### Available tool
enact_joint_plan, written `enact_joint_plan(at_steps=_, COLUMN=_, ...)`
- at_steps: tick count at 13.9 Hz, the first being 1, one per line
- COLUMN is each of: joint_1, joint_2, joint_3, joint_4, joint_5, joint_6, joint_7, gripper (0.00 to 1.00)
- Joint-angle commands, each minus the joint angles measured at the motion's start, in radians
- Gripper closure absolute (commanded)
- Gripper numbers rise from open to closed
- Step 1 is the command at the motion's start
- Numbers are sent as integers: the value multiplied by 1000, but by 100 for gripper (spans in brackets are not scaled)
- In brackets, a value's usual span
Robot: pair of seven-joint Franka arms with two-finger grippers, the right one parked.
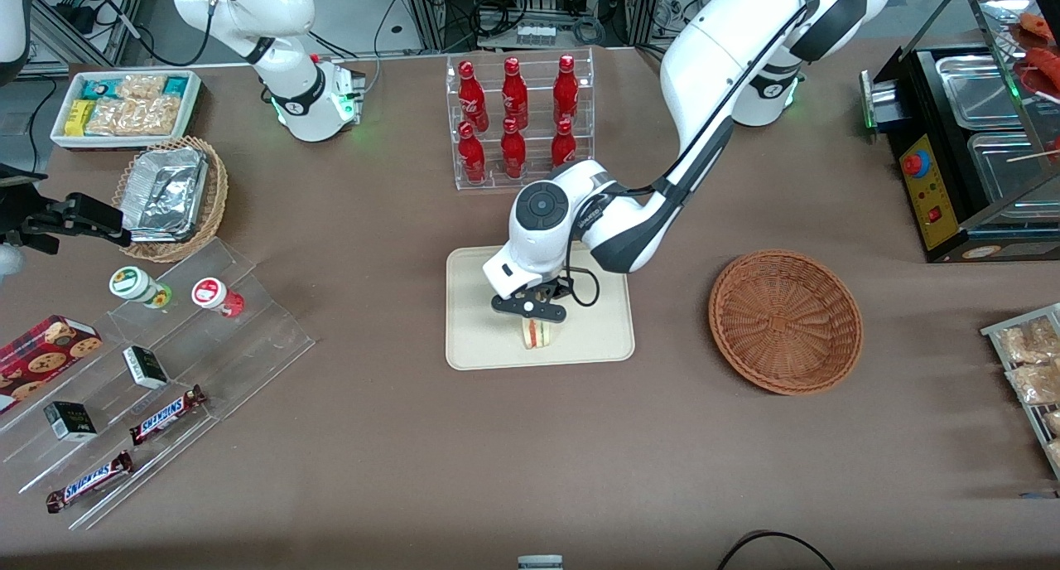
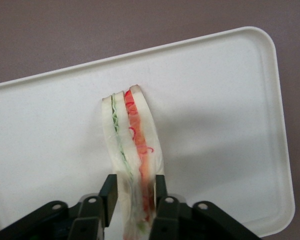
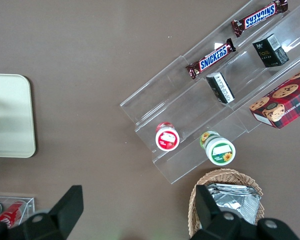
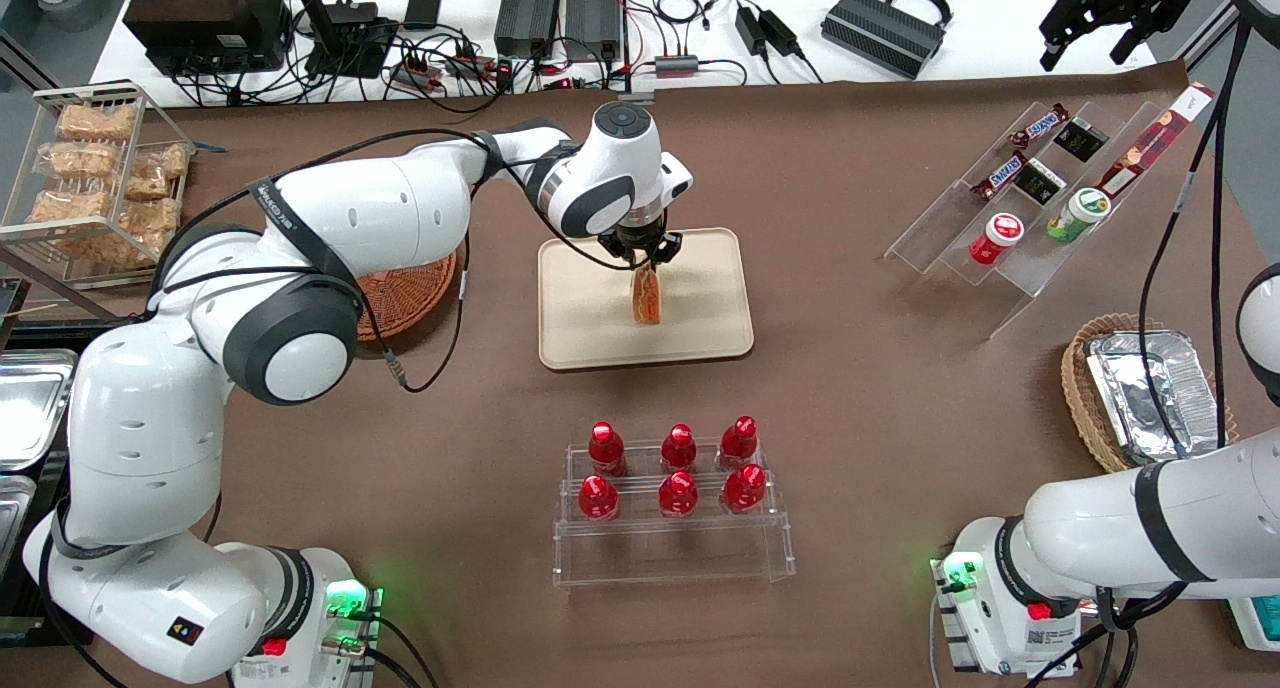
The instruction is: Place sandwich from basket to tray
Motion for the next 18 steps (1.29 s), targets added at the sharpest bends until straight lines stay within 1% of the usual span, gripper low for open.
enact_joint_plan(at_steps=1, joint_1=-14, joint_2=-16, joint_3=13, joint_4=28, joint_5=22, joint_6=-17, joint_7=-24, gripper=1)
enact_joint_plan(at_steps=4, joint_1=1, joint_2=-89, joint_3=17, joint_4=40, joint_5=13, joint_6=-140, joint_7=-26, gripper=1)
enact_joint_plan(at_steps=6, joint_1=31, joint_2=-149, joint_3=17, joint_4=43, joint_5=5, joint_6=-200, joint_7=-29, gripper=1)
enact_joint_plan(at_steps=7, joint_1=57, joint_2=-177, joint_3=17, joint_4=43, joint_5=0, joint_6=-232, joint_7=-28, gripper=1)
enact_joint_plan(at_steps=8, joint_1=102, joint_2=-212, joint_3=14, joint_4=43, joint_5=-22, joint_6=-273, joint_7=-28, gripper=1)
enact_joint_plan(at_steps=9, joint_1=130, joint_2=-253, joint_3=13, joint_4=42, joint_5=-62, joint_6=-322, joint_7=-23, gripper=1)
enact_joint_plan(at_steps=10, joint_1=153, joint_2=-288, joint_3=15, joint_4=42, joint_5=-78, joint_6=-368, joint_7=-14, gripper=1)
enact_joint_plan(at_steps=12, joint_1=220, joint_2=-354, joint_3=15, joint_4=42, joint_5=-79, joint_6=-460, joint_7=-9, gripper=1)
enact_joint_plan(at_steps=15, joint_1=291, joint_2=-418, joint_3=13, joint_4=37, joint_5=-81, joint_6=-540, joint_7=3, gripper=1)
enact_joint_plan(at_steps=18, joint_1=357, joint_2=-470, joint_3=14, joint_4=34, joint_5=-101, joint_6=-620, joint_7=129, gripper=1)
